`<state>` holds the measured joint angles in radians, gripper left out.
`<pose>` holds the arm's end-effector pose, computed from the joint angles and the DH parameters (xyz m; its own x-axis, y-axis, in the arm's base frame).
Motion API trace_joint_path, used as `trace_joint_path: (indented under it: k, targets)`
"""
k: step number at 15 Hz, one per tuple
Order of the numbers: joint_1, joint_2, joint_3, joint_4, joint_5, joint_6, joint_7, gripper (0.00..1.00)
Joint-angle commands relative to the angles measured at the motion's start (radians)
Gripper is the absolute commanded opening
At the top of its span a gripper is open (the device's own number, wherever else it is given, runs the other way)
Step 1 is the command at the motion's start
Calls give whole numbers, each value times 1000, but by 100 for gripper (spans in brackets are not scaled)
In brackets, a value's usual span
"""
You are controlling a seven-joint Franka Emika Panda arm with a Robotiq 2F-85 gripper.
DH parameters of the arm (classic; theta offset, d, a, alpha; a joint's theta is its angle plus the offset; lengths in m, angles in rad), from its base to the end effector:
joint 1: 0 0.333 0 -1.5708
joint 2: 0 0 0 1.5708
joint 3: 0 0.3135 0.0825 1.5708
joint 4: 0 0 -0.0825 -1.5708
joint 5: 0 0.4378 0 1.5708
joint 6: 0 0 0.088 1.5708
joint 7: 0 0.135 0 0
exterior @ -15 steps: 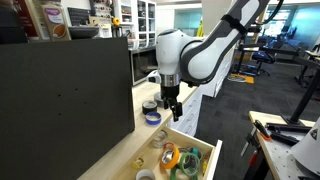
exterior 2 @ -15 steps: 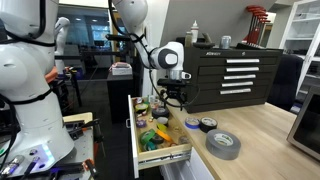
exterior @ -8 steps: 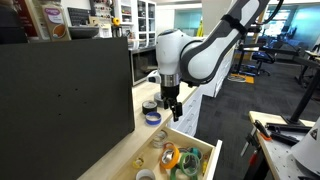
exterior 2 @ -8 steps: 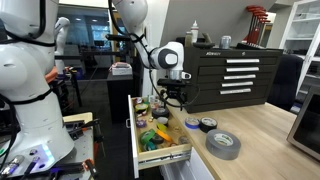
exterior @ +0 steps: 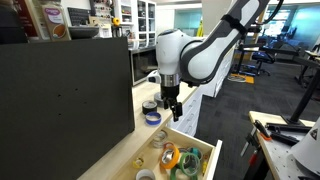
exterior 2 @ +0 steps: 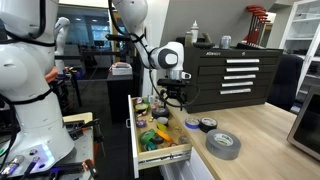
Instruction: Put the blue masking tape in the open drawer
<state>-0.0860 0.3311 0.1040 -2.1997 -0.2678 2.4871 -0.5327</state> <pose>0.5812 0.0100 0.1538 0.7224 0.6835 -0.1048 0.6911 -0.7186 0.0769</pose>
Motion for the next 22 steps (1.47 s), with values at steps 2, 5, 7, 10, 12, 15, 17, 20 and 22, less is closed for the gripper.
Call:
trace_joint_path:
  k: [2, 5, 7, 10, 12, 15, 17, 20, 22]
  targets:
    - [15, -1, -14, 1, 9, -2, -6, 100]
    - [15, 3, -14, 4, 8, -1, -7, 100]
    - [20, 27, -17, 23, 2, 0, 0, 100]
    - [23, 63, -15, 33, 1, 20, -1, 100]
    - [16, 93, -8, 40, 10, 41, -17, 100]
    - [-7, 110, -2, 23, 16, 119, -43, 100]
    - [-34, 122, 11, 19, 36, 176, -81, 100]
    - [-63, 161, 15, 57, 56, 228, -130, 100]
    - [-82, 185, 18, 82, 68, 241, -160, 100]
